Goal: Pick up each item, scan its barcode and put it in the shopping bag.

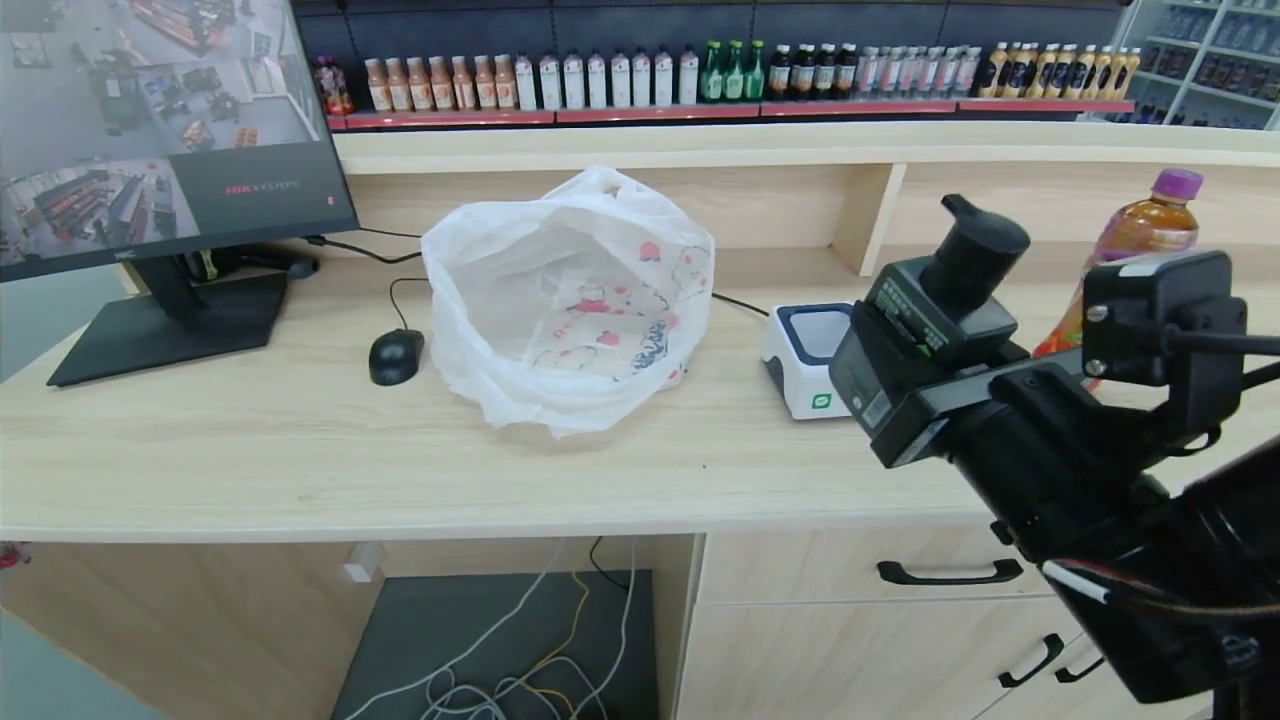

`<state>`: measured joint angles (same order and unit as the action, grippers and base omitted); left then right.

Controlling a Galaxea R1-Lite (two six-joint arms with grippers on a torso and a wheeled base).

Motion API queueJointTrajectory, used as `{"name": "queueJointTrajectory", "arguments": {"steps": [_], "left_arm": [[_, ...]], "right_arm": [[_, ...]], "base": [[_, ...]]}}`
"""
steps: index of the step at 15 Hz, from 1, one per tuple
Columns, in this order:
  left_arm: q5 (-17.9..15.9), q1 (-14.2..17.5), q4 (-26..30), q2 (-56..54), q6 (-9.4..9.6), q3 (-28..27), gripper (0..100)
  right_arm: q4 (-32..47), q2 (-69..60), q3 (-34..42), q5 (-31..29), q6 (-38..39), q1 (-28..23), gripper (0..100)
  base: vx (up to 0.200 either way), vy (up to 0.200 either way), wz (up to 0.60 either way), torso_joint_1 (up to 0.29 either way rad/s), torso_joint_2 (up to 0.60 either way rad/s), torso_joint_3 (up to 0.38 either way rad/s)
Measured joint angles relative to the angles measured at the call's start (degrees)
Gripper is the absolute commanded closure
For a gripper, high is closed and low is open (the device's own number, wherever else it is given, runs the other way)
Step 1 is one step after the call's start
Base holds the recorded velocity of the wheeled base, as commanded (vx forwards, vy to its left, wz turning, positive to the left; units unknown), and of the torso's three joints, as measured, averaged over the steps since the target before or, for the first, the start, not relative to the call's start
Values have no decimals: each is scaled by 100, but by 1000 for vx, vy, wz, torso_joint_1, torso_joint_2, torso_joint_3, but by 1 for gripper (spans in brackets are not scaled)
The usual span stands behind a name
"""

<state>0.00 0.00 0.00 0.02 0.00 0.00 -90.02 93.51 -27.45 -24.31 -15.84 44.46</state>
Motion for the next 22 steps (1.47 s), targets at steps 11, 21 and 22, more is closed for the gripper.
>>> {"name": "queueJointTrajectory", "arguments": {"steps": [11, 21, 22], "left_arm": [[0, -2, 0, 0, 0, 0, 0], [0, 0, 0, 0, 0, 0, 0], [0, 0, 0, 0, 0, 0, 0]], "right_arm": [[11, 577, -813, 1851, -1749, -1073, 100], [624, 1743, -2918, 4226, -3050, -2308, 100], [640, 1869, -3194, 4585, -3157, -2338, 100]], "base": [[0, 0, 0, 0, 0, 0], [0, 0, 0, 0, 0, 0], [0, 0, 0, 0, 0, 0]]}}
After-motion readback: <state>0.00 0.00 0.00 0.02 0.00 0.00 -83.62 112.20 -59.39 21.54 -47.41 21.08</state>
